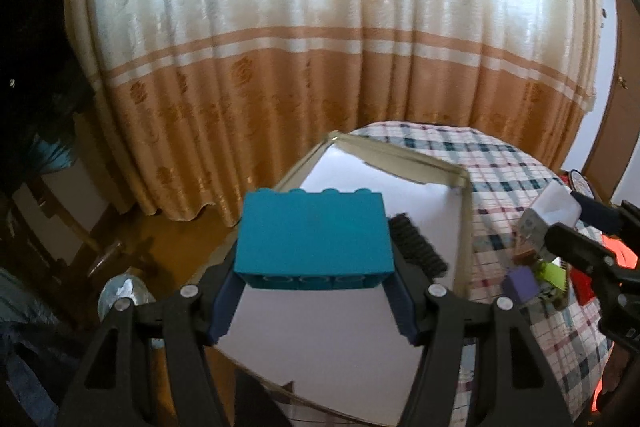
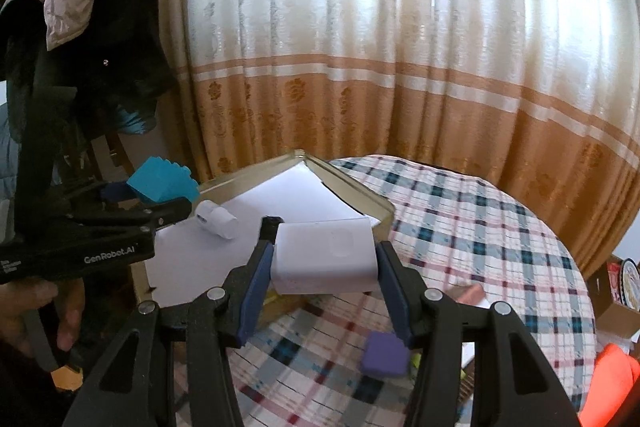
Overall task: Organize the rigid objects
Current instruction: 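Carry the teal brick and white block over the paper-lined tray with both tools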
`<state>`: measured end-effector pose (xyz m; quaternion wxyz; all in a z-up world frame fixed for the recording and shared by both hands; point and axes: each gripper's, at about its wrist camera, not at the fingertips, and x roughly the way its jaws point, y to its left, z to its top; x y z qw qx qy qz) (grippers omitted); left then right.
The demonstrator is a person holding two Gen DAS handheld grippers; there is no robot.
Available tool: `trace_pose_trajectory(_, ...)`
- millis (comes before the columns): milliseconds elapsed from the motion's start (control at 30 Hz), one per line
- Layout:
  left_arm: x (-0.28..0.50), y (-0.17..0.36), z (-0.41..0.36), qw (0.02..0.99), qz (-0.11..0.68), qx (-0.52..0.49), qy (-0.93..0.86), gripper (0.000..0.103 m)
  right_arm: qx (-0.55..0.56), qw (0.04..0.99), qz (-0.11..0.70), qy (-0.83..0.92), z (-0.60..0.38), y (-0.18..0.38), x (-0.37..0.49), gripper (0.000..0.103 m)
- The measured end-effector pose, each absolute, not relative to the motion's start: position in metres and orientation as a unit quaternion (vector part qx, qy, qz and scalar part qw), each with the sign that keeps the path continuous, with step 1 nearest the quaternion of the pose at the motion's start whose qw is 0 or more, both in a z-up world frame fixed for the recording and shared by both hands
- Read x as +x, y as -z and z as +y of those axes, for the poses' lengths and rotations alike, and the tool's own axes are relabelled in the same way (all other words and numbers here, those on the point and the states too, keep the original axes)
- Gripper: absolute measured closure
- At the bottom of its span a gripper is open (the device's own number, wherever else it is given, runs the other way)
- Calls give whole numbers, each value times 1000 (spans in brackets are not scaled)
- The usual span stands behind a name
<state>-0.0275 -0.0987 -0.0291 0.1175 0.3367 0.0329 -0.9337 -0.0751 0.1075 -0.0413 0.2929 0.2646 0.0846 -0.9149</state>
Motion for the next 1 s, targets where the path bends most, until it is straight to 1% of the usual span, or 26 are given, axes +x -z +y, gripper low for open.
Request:
trace_pose_trajectory(467,-37,49,-116,145,27,371,917,39,281,327,115,895,55,55,-85,48)
trace_pose_trajectory(1000,-41,60,-137,155,51,386,908,39,299,338,144,881,21,73,-93,48)
